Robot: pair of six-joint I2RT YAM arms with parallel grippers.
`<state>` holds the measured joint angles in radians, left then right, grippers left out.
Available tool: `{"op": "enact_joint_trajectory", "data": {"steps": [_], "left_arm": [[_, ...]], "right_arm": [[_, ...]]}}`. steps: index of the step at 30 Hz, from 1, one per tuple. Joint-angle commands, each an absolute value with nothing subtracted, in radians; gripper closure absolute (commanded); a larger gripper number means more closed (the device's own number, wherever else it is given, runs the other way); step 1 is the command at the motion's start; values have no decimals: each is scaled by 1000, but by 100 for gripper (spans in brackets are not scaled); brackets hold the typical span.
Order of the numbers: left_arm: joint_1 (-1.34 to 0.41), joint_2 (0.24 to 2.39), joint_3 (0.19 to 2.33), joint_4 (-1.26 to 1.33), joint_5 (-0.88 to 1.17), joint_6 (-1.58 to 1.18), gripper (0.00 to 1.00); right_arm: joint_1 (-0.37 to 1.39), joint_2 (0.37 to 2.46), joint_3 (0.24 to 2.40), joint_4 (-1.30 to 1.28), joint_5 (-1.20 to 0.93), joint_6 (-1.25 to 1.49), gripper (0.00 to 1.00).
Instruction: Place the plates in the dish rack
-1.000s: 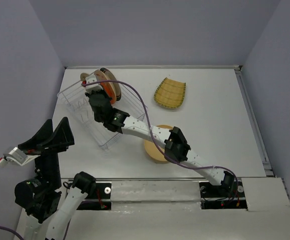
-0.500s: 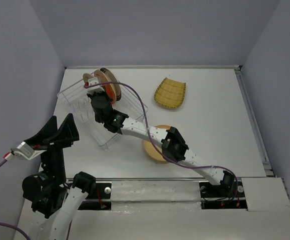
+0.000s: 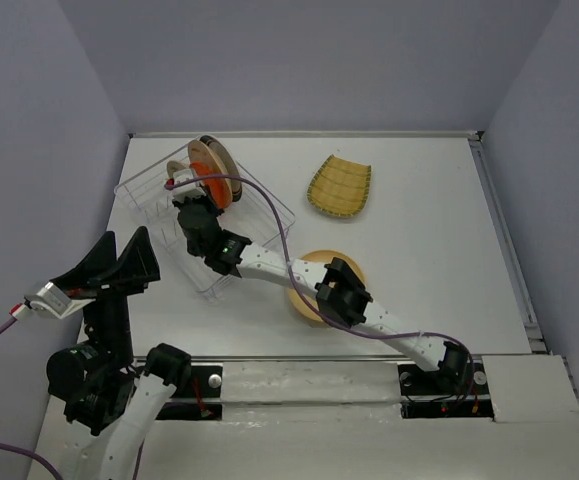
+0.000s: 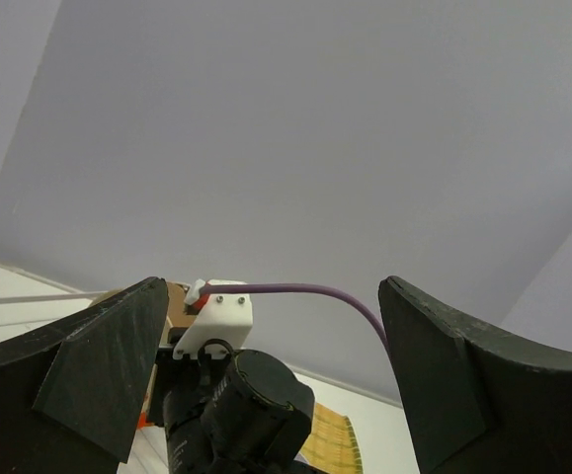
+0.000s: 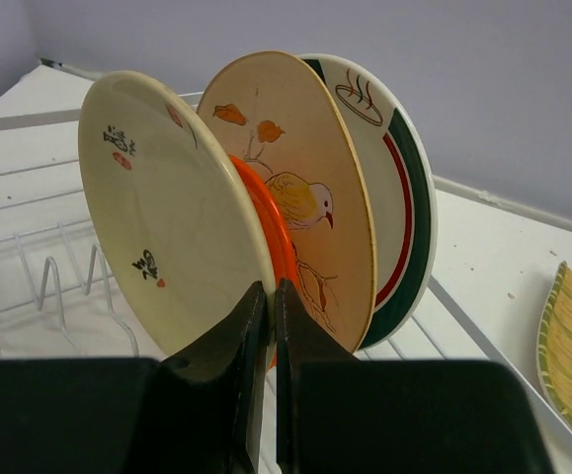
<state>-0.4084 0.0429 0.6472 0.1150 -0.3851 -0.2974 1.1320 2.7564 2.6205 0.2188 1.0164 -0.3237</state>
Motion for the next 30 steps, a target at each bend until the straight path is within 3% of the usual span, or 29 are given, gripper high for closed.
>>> {"op": "enact_joint_trajectory", "data": {"steps": [1, 7, 22, 30], "left_arm": [[-402, 67, 644, 173, -377, -301, 1], [-402, 80, 644, 176, -371, -301, 1], [-403, 84, 643, 179, -367, -299, 1], [-403, 91, 644, 183, -364, -299, 1]], "right_arm": [[1121, 2758, 2635, 377, 1118, -408, 93], [1121, 2681, 2576, 523, 1128, -468, 93], [1121, 2718, 2579, 446, 1141, -400, 93], [1121, 2686, 2548, 568, 1169, -471, 93]]}}
